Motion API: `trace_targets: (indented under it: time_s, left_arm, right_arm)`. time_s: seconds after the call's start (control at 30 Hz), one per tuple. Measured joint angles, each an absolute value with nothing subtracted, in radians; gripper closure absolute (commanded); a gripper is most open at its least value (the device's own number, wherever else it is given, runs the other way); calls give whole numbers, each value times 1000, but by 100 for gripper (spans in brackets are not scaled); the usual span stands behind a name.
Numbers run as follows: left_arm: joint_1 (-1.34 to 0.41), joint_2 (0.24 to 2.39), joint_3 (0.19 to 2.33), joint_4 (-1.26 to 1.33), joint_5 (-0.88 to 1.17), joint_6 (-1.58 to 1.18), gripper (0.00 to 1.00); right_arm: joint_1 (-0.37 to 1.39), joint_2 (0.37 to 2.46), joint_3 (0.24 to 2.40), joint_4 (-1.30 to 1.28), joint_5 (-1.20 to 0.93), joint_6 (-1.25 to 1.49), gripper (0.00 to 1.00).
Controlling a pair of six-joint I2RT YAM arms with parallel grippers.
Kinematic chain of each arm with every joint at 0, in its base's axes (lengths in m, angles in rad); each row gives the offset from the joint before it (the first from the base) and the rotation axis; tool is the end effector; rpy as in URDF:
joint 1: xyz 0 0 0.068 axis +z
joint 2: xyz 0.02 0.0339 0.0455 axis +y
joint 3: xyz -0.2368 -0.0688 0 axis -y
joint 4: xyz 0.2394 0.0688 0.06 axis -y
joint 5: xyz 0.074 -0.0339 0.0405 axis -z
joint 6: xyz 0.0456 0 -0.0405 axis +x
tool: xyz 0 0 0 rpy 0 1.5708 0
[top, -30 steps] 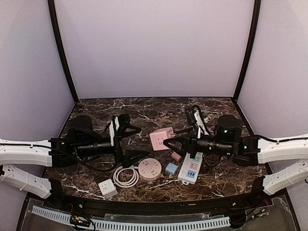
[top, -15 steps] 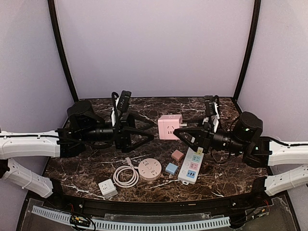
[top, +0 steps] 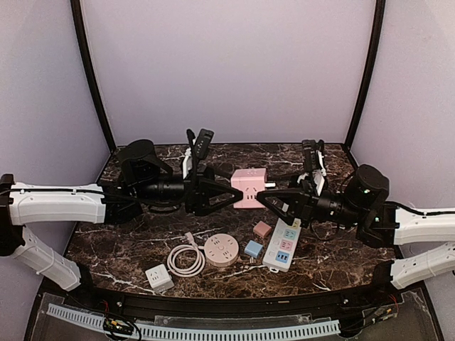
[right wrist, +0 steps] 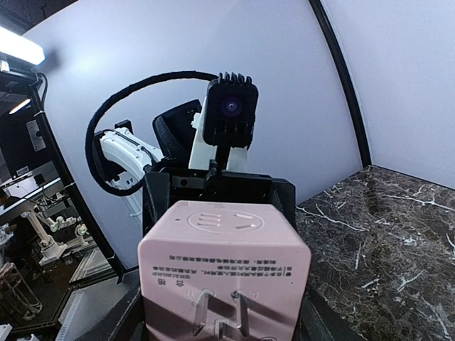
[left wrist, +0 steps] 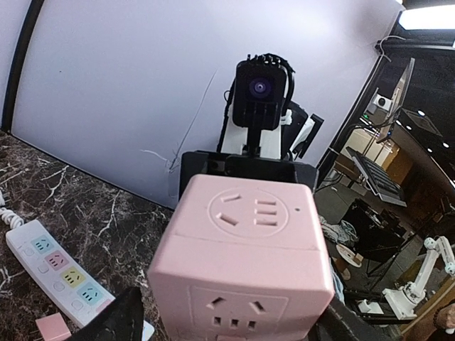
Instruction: Insert the plug
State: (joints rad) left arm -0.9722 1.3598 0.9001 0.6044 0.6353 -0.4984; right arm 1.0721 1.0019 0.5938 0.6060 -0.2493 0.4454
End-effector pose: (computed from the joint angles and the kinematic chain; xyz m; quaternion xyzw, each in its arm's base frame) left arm 0.1586 -0.2805 0.3086 0.3755 0.5486 -0.6335 0.3958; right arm 0.1106 0.2266 0.2963 -0.2853 0.5686 0.5852 0.5028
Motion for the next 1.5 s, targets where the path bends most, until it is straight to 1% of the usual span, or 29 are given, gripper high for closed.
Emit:
trace_targets:
  time_s: [0.13, 0.23, 0.3, 0.33, 0.37, 0.43, 0.47, 0.5, 0.53, 0.57, 0.6, 0.63, 0.67, 0.7, 0.73, 0.77, 0.83, 0.93, 1.03, 1.17, 1.3, 1.33, 1.37, 1.4, 1.43, 1.47, 1.5]
  left_arm:
    - [-972, 1380, 910, 608, 665, -507, 36]
    - [-972, 1386, 915, 619, 687, -508, 39]
    - [-967, 1389, 915, 629, 704, -505, 45]
    - [-965, 1390, 915, 635, 710, -502, 51]
    - [-963, 1390, 916, 640, 715, -501, 53]
    - [-960, 1392, 916, 646, 724, -502, 63]
    - [-958, 1393, 916, 650, 728, -502, 66]
    - [-956, 1394, 916, 654, 731, -502, 73]
    - [-954, 1395, 916, 657, 736, -502, 76]
    - [-952, 1395, 916, 659, 739, -502, 83]
    - [-951, 1395, 916, 660, 743, -502, 85]
    - [-949, 1395, 916, 661, 745, -502, 81]
    - [-948, 1395, 916, 662, 748, -502, 75]
    - [-947, 1395, 916, 664, 750, -502, 61]
    - [-946, 1395, 916, 665, 751, -502, 55]
    - [-946, 1396, 916, 665, 752, -503, 44]
    - [-946, 1396, 916, 668, 752, -506, 36]
    - [-945, 1398, 916, 679, 757, -515, 33]
    - [-949, 1409, 916, 708, 786, -529, 26]
    - [-952, 1425, 916, 739, 807, -544, 26]
    - [-952, 1435, 916, 759, 815, -558, 37]
    - [-952, 1437, 916, 762, 814, -561, 44]
    - [-952, 1439, 916, 766, 816, -562, 48]
    - [-952, 1440, 916, 770, 814, -560, 57]
    - [-950, 1442, 916, 774, 810, -551, 64]
    - [-949, 1443, 916, 778, 812, -548, 76]
    - [-949, 1444, 916, 779, 811, -550, 81]
  right_arm:
    - [1072, 1011, 594, 615, -258, 448, 100]
    - [1072, 1020, 594, 635, -268, 454, 100]
    - [1072, 1028, 594, 649, -269, 459, 100]
    - [1072, 1031, 594, 656, -270, 463, 100]
    - [1072, 1035, 594, 665, -270, 466, 100]
    - [1072, 1041, 594, 677, -270, 469, 100]
    - [1072, 1044, 594, 683, -269, 469, 100]
    - [1072, 1048, 594, 690, -269, 469, 100]
    - [1072, 1051, 594, 696, -268, 469, 100]
    - [1072, 1053, 594, 701, -267, 469, 100]
    - [1072, 1057, 594, 706, -266, 469, 100]
    - [1072, 1059, 594, 710, -265, 469, 100]
    - [1072, 1061, 594, 714, -265, 469, 100]
    - [1072, 1063, 594, 717, -265, 469, 100]
    - [1072, 1064, 594, 719, -264, 470, 100]
    - [1072, 1065, 594, 720, -264, 471, 100]
    - [1072, 1068, 594, 727, -264, 474, 100]
    - [1067, 1071, 593, 738, -265, 476, 100]
    - [1067, 1076, 593, 741, -274, 480, 100]
    - [1067, 1077, 588, 741, -279, 485, 100]
    - [1067, 1080, 585, 752, -287, 491, 100]
    - [1067, 1081, 584, 757, -291, 493, 100]
    - [1067, 1081, 583, 763, -292, 495, 100]
    - [1067, 1081, 582, 765, -289, 501, 100]
    - [1066, 1082, 581, 767, -286, 507, 100]
    - [1066, 1084, 580, 771, -284, 509, 100]
    - [1065, 1085, 580, 775, -282, 510, 99]
